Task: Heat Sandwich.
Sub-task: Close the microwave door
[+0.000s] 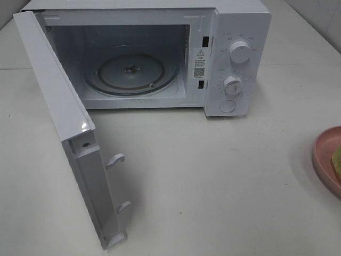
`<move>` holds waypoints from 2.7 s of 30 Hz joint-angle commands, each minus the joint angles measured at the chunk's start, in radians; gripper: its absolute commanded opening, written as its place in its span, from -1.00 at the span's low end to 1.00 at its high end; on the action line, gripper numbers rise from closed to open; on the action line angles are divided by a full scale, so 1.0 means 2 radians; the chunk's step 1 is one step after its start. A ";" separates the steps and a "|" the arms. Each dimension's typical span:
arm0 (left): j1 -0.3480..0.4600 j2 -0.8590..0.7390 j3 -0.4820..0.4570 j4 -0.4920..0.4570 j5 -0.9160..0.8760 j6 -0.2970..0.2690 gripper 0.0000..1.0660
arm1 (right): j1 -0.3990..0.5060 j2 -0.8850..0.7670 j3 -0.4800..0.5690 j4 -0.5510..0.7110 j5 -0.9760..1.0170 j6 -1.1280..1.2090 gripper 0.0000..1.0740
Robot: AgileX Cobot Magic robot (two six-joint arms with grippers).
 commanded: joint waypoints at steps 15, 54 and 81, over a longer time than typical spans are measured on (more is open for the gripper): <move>0.002 -0.008 0.002 0.000 -0.006 -0.002 0.87 | -0.063 -0.193 0.077 0.002 -0.009 -0.017 0.42; 0.002 -0.008 0.002 0.000 -0.006 -0.002 0.87 | -0.072 -0.345 0.097 0.001 -0.031 -0.022 0.40; 0.002 -0.008 0.002 -0.004 -0.006 -0.002 0.87 | -0.122 -0.345 0.097 0.001 -0.031 -0.022 0.40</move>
